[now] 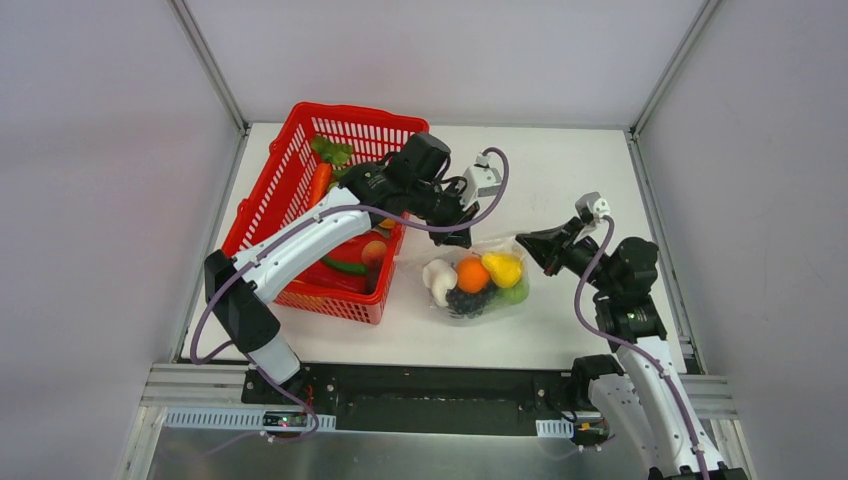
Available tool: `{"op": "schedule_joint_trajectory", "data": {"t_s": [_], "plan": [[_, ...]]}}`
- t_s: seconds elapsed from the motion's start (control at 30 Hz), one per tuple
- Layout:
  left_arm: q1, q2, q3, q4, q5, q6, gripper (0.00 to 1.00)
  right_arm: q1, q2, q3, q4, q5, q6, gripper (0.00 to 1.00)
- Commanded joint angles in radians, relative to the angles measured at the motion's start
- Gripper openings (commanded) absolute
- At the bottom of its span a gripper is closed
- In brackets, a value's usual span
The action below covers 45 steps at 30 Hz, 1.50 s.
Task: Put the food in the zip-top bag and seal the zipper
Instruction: Zip the zipper food storage bag at the center of the board.
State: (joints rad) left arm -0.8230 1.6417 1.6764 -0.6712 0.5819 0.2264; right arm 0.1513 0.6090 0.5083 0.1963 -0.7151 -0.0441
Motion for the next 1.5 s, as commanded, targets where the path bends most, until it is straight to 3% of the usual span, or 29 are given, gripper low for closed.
{"op": "schedule_joint_trajectory", "data": {"t_s": [0.0,0.07,0.17,0.23,0.33,0.47,0.77,1.3,1.47], "plan": [[0.012,-0.049,0.011,-0.047,0.004,0.001,0.00,-0.010,-0.005,0.027,0.033,0.005,-0.017,0.05],[0.010,-0.042,0.023,-0.048,0.020,0.000,0.00,-0.010,0.001,0.056,-0.001,-0.040,-0.033,0.34],[0.008,-0.028,0.040,-0.025,0.054,-0.015,0.00,-0.010,0.006,0.101,-0.051,-0.053,-0.048,0.65],[-0.002,-0.010,0.069,-0.034,0.061,-0.012,0.00,-0.009,0.017,0.143,-0.099,-0.083,-0.094,0.72],[-0.017,0.024,0.120,-0.050,0.074,-0.009,0.00,-0.010,0.063,0.220,-0.220,-0.155,-0.201,0.73],[-0.037,0.065,0.187,-0.085,0.084,0.006,0.00,-0.009,0.143,0.340,-0.461,-0.237,-0.446,0.74],[-0.057,0.102,0.255,-0.135,0.094,0.024,0.00,-0.002,0.281,0.465,-0.694,-0.351,-0.680,0.71],[-0.065,0.115,0.256,-0.153,0.152,0.031,0.00,0.054,0.339,0.409,-0.560,-0.359,-0.626,0.52],[-0.066,0.115,0.257,-0.150,0.148,0.030,0.00,0.074,0.339,0.397,-0.536,-0.359,-0.612,0.23]]}}
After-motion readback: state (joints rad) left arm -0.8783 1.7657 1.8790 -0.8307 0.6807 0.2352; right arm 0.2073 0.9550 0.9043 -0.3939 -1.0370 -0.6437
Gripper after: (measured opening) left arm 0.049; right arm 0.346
